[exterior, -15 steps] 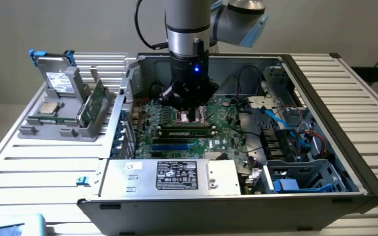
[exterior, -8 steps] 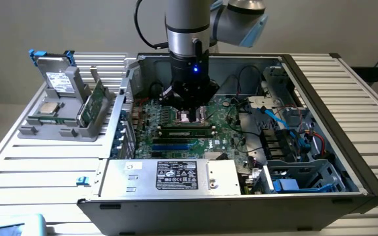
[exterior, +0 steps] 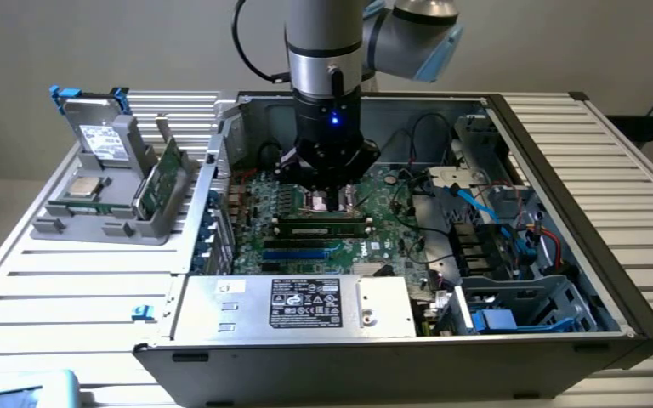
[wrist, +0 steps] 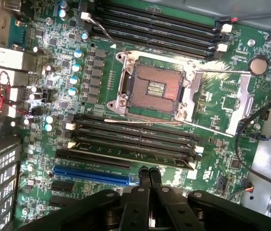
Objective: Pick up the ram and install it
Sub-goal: 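Press down the ram until it locks into place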
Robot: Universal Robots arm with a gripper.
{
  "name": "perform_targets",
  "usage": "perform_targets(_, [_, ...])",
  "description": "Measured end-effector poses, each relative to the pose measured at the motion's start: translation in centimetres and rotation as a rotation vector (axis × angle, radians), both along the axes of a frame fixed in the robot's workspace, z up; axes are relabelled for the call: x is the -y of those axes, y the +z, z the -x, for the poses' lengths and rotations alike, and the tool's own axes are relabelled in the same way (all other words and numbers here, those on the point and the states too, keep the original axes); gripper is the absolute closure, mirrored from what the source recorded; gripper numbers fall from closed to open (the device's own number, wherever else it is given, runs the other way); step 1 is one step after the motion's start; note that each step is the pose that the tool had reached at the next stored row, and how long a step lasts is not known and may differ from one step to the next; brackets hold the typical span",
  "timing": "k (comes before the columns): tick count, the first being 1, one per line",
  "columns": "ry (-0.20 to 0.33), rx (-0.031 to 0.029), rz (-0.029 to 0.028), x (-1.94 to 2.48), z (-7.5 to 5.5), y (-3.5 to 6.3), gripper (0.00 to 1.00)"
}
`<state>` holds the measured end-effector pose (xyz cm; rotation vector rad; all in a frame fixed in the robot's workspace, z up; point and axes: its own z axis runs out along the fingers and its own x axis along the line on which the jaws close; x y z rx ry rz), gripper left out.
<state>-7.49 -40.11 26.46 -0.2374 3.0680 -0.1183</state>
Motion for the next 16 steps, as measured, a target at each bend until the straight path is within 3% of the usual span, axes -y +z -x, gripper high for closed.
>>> perform_targets(11, [-0.131, 0.0038, -0.0029, 0.0, 0.0, 0.0, 0.89])
perform_targets(16, [-0.137, 0.0041, -0.0029, 0.0, 0.0, 0.0, 0.89])
